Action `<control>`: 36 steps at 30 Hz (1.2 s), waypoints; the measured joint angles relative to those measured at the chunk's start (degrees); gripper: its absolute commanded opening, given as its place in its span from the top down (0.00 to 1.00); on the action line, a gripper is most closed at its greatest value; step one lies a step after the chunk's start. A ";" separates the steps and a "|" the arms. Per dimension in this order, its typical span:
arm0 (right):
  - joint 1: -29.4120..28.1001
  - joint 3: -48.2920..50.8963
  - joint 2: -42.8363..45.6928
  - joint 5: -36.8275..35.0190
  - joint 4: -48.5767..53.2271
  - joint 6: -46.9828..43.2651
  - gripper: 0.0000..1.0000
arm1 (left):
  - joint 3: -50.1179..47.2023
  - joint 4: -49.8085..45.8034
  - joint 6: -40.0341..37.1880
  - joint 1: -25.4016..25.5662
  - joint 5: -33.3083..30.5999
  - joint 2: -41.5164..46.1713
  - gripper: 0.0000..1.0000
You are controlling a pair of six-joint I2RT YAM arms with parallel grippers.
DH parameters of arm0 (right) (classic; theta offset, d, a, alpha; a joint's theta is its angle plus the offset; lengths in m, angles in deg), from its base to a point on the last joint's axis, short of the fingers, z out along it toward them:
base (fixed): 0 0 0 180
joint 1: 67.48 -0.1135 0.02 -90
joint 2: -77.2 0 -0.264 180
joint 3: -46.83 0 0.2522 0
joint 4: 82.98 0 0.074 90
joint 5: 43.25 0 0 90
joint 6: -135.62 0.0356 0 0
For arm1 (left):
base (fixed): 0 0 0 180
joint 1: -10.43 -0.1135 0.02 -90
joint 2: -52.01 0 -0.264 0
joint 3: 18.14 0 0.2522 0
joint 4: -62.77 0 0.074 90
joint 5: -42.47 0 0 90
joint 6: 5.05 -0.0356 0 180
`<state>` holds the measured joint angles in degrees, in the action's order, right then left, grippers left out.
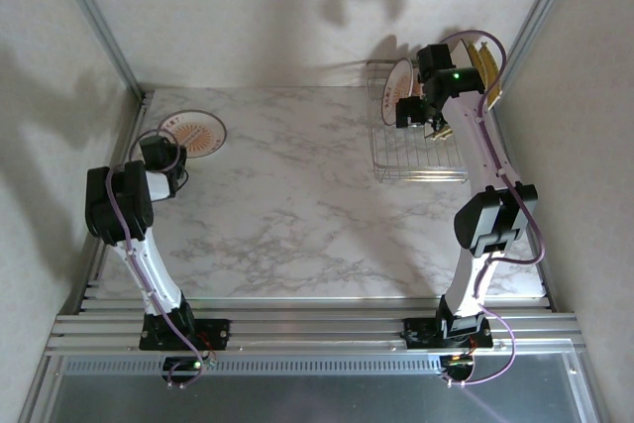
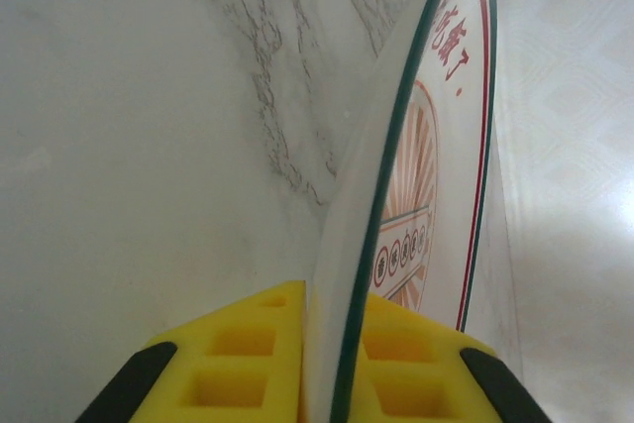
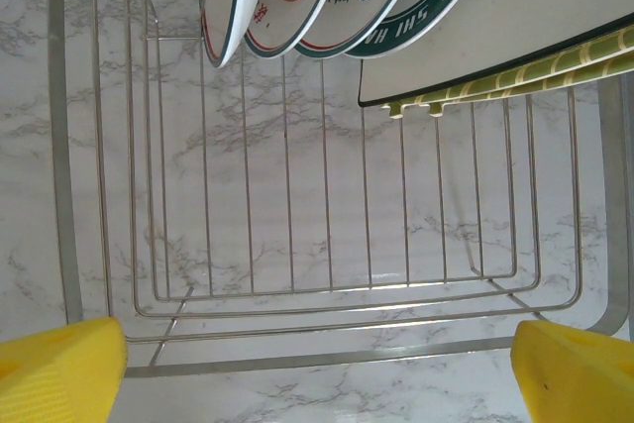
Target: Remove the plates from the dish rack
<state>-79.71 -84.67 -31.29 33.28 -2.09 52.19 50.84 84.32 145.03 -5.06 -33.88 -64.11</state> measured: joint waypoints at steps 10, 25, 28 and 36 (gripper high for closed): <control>0.00 0.00 0.00 0.13 0.00 0.02 0.01 | -0.04 0.04 0.02 -0.07 -0.07 0.00 1.00; 0.00 0.00 0.13 0.20 -0.04 0.02 0.01 | -0.57 0.98 0.20 -0.85 -1.77 0.00 0.90; 0.00 0.04 0.26 0.20 -0.09 0.02 0.01 | -1.03 1.81 0.39 -0.85 -1.86 0.00 0.80; 0.00 0.72 0.39 0.90 -0.46 0.02 0.01 | -1.79 3.17 0.02 -0.85 -1.99 0.09 0.53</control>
<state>-79.71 -83.94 -30.89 34.17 -2.55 52.21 49.05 87.49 145.05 -5.91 -35.87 -64.02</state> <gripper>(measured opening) 0.991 0.428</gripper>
